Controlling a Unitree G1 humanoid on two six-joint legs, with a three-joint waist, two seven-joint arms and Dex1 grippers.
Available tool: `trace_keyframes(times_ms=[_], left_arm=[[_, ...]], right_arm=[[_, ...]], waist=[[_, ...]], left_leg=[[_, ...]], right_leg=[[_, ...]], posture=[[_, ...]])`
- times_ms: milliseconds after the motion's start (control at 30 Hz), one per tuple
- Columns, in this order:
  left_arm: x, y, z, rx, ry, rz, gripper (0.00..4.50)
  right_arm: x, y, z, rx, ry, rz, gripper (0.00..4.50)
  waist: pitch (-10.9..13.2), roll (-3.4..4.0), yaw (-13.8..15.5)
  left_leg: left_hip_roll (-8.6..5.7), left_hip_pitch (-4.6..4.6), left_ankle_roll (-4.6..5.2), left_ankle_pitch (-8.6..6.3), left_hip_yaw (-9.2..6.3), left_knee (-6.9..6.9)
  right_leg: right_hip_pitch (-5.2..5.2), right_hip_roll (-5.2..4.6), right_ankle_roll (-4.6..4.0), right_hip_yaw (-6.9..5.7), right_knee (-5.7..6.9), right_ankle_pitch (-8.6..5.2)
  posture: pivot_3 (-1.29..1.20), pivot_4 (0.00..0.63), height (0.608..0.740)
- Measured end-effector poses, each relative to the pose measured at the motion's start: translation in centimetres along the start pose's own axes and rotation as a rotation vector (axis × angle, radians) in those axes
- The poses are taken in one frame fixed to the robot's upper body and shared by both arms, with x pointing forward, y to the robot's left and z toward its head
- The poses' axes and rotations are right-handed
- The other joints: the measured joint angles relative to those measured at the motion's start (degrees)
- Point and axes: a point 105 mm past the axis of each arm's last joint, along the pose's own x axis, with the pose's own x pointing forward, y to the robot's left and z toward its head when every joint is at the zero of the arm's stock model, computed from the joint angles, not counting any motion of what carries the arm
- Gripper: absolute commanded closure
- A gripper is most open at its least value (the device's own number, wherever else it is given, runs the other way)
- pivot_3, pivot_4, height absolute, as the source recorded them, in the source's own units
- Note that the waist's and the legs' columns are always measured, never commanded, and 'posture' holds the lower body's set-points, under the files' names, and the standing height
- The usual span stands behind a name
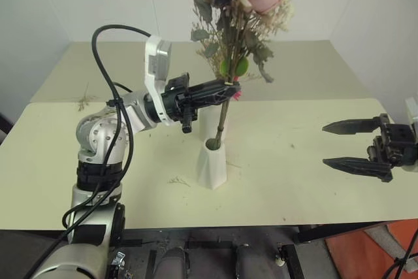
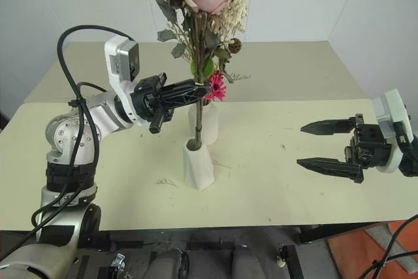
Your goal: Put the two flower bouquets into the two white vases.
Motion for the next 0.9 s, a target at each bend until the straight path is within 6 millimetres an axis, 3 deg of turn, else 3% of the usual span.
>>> trace_keyframes(times_ms=[300, 900], left_arm=[[-0.5, 0.1, -0.1, 0.000, 0.014, 0.014, 4.41], [-1.4, 0.3, -2.4, -0.059, 0.059, 0.034, 4.41]], right_arm=[[0.0, 0.0, -0.2, 0.006, 0.003, -0.008, 0.00], [0.0, 0.0, -0.3, 0.009, 0.004, -0.015, 0.00]], waist=[[0.00, 0.00, -0.03], [0.00, 0.00, -0.02]], left_leg=[[0.00, 0.00, 0.00, 0.00, 0.00, 0.00], [0.00, 0.01, 0.00, 0.00, 0.00, 0.00]], right_leg=[[0.00, 0.00, 0.00, 0.00, 0.00, 0.00], [0.01, 0.00, 0.00, 0.00, 0.00, 0.00]], posture=[[0.00, 0.150, 0.740], [0.00, 0.150, 0.740]])
